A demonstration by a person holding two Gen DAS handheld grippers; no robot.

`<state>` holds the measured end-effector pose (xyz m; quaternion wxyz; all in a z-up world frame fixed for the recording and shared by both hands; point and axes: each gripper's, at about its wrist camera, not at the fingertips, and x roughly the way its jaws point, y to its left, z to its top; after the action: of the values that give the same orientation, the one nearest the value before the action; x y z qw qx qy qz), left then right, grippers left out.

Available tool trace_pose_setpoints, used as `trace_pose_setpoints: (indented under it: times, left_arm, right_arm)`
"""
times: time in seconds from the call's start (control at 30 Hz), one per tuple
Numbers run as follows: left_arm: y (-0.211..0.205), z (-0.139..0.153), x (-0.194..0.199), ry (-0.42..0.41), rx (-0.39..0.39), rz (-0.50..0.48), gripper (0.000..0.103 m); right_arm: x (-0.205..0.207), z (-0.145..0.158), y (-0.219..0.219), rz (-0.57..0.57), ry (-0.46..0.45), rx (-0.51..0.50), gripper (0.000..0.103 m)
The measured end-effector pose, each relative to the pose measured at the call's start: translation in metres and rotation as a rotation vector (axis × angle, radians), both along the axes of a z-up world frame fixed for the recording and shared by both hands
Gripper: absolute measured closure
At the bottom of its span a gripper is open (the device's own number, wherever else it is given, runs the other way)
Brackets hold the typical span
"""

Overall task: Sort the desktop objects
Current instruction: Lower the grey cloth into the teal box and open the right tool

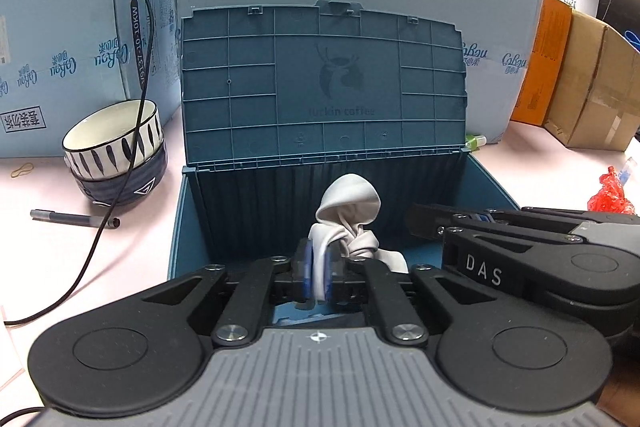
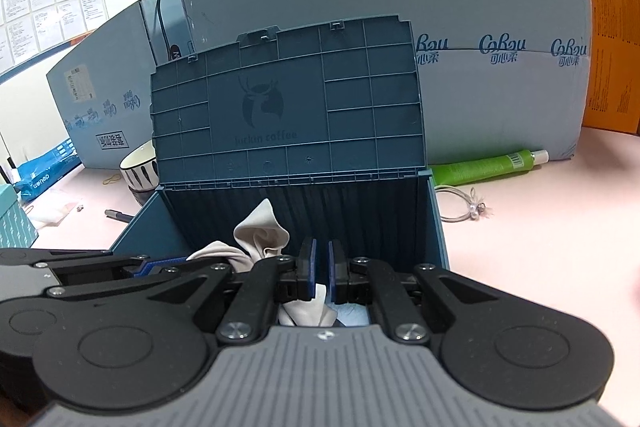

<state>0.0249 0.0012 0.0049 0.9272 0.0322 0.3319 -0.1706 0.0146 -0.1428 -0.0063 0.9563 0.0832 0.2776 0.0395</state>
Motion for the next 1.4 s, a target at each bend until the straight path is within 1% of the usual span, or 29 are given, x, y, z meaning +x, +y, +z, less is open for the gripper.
trace_pose_setpoints:
  times: [0.03, 0.37, 0.57, 0.9, 1.0, 1.03, 1.07, 1.1, 1.13, 1.23, 1.4]
  left_arm:
    - [0.0, 0.0, 0.001, 0.003, 0.003, 0.012, 0.072]
    - [-0.002, 0.0, 0.001, 0.01, 0.017, 0.028, 0.073]
    - [-0.001, -0.001, 0.0, -0.005, 0.019, 0.034, 0.074]
    - [0.0, -0.002, 0.0, -0.011, 0.016, 0.038, 0.074]
    - [0.0, -0.001, -0.001, -0.012, 0.015, 0.039, 0.074]
    - [0.0, -0.001, -0.002, -0.013, 0.013, 0.041, 0.074]
    - [0.0, 0.0, -0.004, -0.02, 0.011, 0.048, 0.073]
    - [0.0, 0.001, -0.006, -0.032, 0.017, 0.061, 0.069]
    - [0.0, 0.001, -0.007, -0.043, 0.027, 0.072, 0.064]
    - [0.003, 0.003, -0.009, -0.044, 0.035, 0.095, 0.056]
    - [0.003, 0.008, -0.016, -0.064, 0.043, 0.098, 0.054]
  right_arm:
    - [0.0, 0.0, 0.0, -0.001, 0.0, -0.001, 0.097]
    - [0.002, -0.002, 0.001, 0.016, -0.002, -0.009, 0.099]
    - [0.004, -0.004, 0.001, 0.025, -0.002, -0.013, 0.099]
    - [0.002, -0.006, 0.001, 0.005, -0.037, -0.003, 0.1]
    - [0.001, -0.006, 0.001, 0.002, -0.044, 0.001, 0.099]
    - [0.0, -0.006, 0.001, -0.001, -0.048, 0.004, 0.097]
    - [-0.001, -0.005, 0.001, -0.003, -0.051, 0.007, 0.093]
    - [-0.002, -0.005, 0.0, -0.005, -0.053, 0.011, 0.092]
    - [-0.003, -0.004, 0.0, -0.007, -0.056, 0.015, 0.091]
    - [-0.006, -0.003, -0.001, -0.014, -0.064, 0.027, 0.089]
    - [-0.011, -0.001, -0.003, -0.027, -0.07, 0.046, 0.088]
